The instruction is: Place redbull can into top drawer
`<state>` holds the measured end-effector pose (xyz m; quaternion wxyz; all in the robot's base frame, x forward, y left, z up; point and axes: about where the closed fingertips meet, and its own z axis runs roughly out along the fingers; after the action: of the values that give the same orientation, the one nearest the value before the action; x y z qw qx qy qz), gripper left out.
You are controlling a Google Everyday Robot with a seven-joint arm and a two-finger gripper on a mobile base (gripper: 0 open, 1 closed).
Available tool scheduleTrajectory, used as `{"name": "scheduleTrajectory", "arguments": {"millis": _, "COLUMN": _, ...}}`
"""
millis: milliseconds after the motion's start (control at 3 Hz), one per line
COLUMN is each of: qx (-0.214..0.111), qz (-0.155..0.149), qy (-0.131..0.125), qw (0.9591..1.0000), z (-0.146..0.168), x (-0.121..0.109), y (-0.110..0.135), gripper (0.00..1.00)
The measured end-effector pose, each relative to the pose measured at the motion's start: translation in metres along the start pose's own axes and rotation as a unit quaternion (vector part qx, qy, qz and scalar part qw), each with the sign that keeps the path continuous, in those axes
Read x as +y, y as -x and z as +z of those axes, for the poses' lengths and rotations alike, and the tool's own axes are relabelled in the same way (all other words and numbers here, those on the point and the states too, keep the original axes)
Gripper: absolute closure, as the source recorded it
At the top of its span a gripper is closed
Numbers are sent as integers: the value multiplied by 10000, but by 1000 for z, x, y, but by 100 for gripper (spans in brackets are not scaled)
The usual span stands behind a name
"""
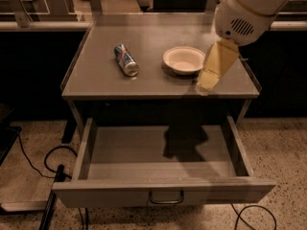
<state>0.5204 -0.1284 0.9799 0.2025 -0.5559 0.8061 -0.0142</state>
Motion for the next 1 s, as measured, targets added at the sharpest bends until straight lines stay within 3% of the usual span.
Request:
{"name": "scheduleTrajectory", "arguments": {"millis": 333, "qx": 0, "qz": -2, "qy": -1, "qw": 10000, "z": 0, "x": 0, "y": 0, "gripper": 0}}
{"name": "scheduleTrajectory", "arguments": {"millis": 667, "qx": -149, "qz": 24, "qy": -118, "qw": 9998, "z": 23, "x": -4, "y": 24, "gripper": 0}}
{"name": "scheduleTrajectory", "arguments": {"millis": 1000, "qx": -265, "qz": 118, "qy": -118, "qw": 9995, "z": 64, "x": -25, "y": 64, "gripper": 0}}
